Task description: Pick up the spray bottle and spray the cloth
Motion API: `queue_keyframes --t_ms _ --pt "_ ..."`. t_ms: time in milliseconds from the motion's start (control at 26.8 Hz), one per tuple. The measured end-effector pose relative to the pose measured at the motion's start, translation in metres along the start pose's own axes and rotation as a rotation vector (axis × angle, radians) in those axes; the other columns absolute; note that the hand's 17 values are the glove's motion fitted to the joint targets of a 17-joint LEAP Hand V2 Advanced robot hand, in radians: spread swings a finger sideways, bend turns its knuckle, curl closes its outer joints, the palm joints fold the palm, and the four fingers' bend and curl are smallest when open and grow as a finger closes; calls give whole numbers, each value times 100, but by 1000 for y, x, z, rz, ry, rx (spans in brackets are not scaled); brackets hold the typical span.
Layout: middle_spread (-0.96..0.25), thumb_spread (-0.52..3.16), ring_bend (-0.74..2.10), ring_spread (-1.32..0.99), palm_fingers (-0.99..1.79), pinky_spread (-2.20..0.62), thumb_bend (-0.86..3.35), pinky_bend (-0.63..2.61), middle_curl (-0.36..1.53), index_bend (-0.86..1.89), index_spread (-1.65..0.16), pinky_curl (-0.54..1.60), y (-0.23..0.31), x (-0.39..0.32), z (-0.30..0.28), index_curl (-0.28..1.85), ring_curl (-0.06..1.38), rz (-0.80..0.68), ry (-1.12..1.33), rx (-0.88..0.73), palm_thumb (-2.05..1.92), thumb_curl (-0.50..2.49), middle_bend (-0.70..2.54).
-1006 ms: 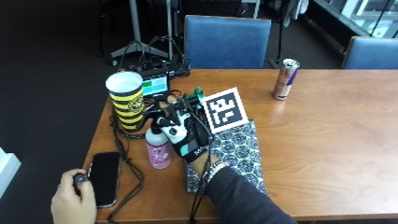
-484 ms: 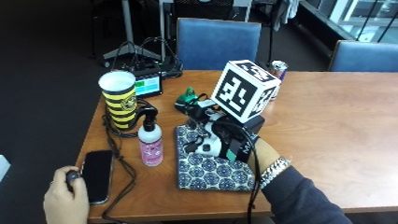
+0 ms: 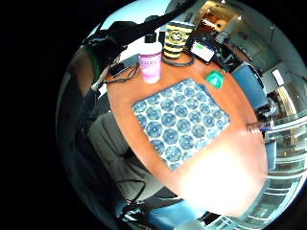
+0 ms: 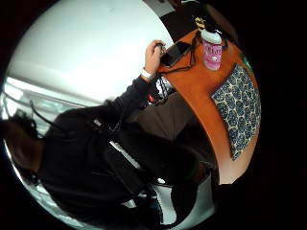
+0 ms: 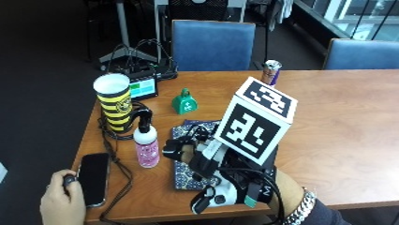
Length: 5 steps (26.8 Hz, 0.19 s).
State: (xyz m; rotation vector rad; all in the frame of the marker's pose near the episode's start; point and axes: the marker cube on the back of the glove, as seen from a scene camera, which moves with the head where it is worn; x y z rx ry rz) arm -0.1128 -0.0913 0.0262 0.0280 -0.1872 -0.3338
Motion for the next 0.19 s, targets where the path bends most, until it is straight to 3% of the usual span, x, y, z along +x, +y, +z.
queue_keyframes --t_ms 186 --pt "-14 92 44 -11 42 22 -3 41 36 14 -40 33 5 -2 10 30 32 -1 -3 -31 15 24 25"
